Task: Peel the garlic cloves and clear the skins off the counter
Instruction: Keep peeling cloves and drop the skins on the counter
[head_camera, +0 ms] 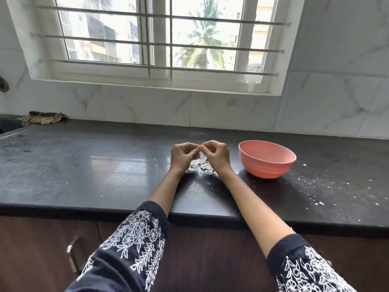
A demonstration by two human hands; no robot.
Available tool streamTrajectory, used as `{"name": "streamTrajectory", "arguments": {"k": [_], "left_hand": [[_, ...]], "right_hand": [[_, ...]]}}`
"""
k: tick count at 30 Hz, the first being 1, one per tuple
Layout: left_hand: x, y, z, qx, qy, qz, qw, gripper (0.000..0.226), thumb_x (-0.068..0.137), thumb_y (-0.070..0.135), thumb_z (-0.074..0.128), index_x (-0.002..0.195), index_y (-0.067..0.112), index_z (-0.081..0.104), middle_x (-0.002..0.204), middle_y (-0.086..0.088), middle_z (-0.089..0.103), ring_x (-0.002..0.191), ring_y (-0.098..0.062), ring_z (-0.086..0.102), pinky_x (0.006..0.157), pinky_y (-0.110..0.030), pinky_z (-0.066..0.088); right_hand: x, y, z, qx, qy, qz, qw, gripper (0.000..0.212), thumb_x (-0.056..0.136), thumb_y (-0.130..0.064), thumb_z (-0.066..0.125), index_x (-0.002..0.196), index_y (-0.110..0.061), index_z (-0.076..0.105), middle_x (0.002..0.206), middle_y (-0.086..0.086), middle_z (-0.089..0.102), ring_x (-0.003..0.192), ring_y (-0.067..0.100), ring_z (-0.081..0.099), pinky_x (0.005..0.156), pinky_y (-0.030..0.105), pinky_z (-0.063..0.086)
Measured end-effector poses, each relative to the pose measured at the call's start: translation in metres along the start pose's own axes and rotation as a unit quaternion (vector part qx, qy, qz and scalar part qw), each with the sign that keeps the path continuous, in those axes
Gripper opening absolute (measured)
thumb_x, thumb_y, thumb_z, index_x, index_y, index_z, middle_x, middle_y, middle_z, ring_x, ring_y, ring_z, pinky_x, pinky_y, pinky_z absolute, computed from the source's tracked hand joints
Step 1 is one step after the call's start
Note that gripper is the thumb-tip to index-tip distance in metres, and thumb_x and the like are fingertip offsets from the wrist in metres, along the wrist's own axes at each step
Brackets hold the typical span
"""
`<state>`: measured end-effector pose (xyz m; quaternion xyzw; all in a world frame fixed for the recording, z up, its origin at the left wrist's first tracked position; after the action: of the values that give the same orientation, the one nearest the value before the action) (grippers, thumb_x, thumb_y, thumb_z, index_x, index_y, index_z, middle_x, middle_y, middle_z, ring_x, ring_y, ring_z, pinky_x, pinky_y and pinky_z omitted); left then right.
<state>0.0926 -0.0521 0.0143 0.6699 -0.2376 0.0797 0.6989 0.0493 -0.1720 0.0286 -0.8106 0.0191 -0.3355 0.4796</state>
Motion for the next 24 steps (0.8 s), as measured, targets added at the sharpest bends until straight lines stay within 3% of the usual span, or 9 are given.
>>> {"name": "streamTrajectory", "arguments": {"k": [3, 7, 12, 16, 24], "left_hand": [[0.0003, 0.0009, 0.0003, -0.015, 0.008, -0.005, 1.000, 0.014, 0.082, -0.004, 0.066, 0.091, -0.013, 0.064, 0.060, 0.005, 0.067, 0.055, -0.004, 0.064, 0.059, -0.018, 0.055], [-0.0010, 0.0030, 0.0036, -0.017, -0.013, -0.003, 1.000, 0.007, 0.081, -0.006, 0.066, 0.087, -0.006, 0.063, 0.054, 0.007, 0.066, 0.054, -0.004, 0.065, 0.058, -0.017, 0.055], [-0.0013, 0.0062, 0.0010, 0.011, 0.000, 0.024, 1.000, 0.006, 0.077, -0.002, 0.071, 0.080, -0.003, 0.066, 0.055, 0.008, 0.066, 0.053, -0.005, 0.064, 0.058, -0.021, 0.056], [-0.0013, 0.0063, -0.0007, -0.003, 0.002, 0.021, 1.000, 0.005, 0.079, 0.000, 0.070, 0.079, 0.004, 0.067, 0.056, 0.008, 0.067, 0.054, -0.007, 0.064, 0.058, -0.023, 0.057], [-0.0004, 0.0055, -0.0024, -0.008, 0.014, -0.010, 1.000, 0.007, 0.082, -0.007, 0.064, 0.089, -0.008, 0.066, 0.052, 0.011, 0.065, 0.051, -0.001, 0.062, 0.054, -0.016, 0.054]], "right_hand": [[-0.0016, -0.0004, 0.0037, 0.016, -0.023, 0.017, 0.999, 0.016, 0.086, -0.013, 0.062, 0.072, -0.019, 0.058, 0.069, 0.001, 0.062, 0.071, 0.026, 0.063, 0.066, 0.040, 0.052], [-0.0029, -0.0023, 0.0036, 0.053, -0.018, 0.027, 0.998, 0.022, 0.089, -0.015, 0.060, 0.070, -0.025, 0.054, 0.067, -0.002, 0.060, 0.061, 0.015, 0.055, 0.062, 0.035, 0.046], [-0.0031, -0.0028, 0.0011, 0.105, -0.029, 0.044, 0.993, 0.021, 0.089, -0.011, 0.061, 0.069, -0.019, 0.057, 0.066, 0.003, 0.062, 0.057, 0.013, 0.055, 0.054, 0.027, 0.044], [-0.0046, -0.0054, 0.0013, 0.174, -0.050, 0.067, 0.981, 0.019, 0.092, -0.007, 0.056, 0.074, -0.012, 0.056, 0.067, 0.005, 0.061, 0.050, 0.001, 0.057, 0.047, 0.015, 0.042], [-0.0072, -0.0060, 0.0026, 0.190, -0.070, 0.084, 0.976, 0.017, 0.090, -0.006, 0.058, 0.075, -0.013, 0.056, 0.072, 0.005, 0.062, 0.056, 0.002, 0.058, 0.049, 0.014, 0.042]]}}
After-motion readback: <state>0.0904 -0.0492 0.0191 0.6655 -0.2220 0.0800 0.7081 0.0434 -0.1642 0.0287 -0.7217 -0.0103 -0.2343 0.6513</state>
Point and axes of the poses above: each hand's wrist, its own x-axis towards the middle knuckle, its own z-axis out of the palm, y = z × x, the point moved 4 cm from there along x, towards the middle knuckle
